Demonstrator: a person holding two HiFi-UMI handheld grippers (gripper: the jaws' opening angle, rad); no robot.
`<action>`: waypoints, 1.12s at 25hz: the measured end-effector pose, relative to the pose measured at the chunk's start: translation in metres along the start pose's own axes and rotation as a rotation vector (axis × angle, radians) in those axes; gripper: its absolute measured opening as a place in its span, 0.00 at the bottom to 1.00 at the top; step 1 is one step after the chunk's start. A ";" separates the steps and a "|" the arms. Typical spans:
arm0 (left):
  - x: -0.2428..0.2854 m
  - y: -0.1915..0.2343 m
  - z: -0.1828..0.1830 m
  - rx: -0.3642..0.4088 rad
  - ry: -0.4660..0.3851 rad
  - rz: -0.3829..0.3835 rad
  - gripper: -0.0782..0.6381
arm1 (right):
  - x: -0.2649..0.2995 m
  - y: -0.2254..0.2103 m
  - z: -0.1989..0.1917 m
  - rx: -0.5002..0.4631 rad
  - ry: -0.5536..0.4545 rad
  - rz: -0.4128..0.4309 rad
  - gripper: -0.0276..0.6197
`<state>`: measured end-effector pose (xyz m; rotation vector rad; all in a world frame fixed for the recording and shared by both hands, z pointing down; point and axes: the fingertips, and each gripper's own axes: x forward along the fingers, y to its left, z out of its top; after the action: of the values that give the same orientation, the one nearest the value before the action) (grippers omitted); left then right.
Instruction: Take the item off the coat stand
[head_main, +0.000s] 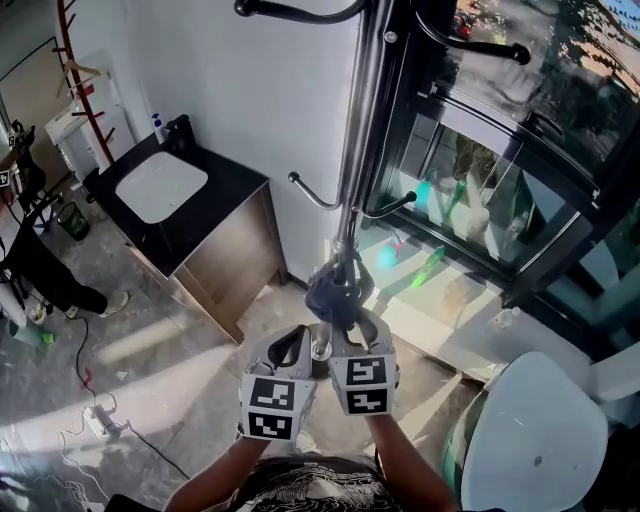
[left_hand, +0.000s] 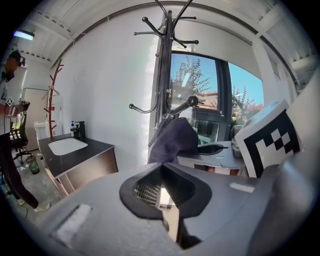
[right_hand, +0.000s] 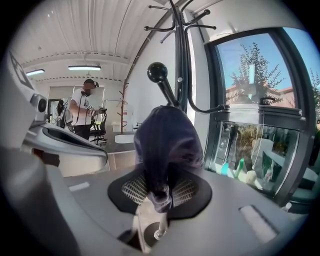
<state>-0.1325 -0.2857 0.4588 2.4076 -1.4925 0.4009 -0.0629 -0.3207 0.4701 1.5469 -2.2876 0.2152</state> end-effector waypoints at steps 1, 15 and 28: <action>0.001 0.002 0.002 0.000 -0.003 0.003 0.11 | 0.001 0.000 0.001 -0.008 -0.002 -0.002 0.16; 0.001 0.001 0.012 0.025 -0.024 0.000 0.11 | -0.017 -0.002 0.019 -0.064 -0.073 -0.055 0.08; -0.020 -0.012 0.009 0.006 -0.040 0.031 0.11 | -0.051 0.007 0.034 -0.116 -0.141 -0.032 0.08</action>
<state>-0.1289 -0.2676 0.4424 2.4129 -1.5501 0.3658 -0.0602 -0.2854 0.4197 1.5837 -2.3341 -0.0366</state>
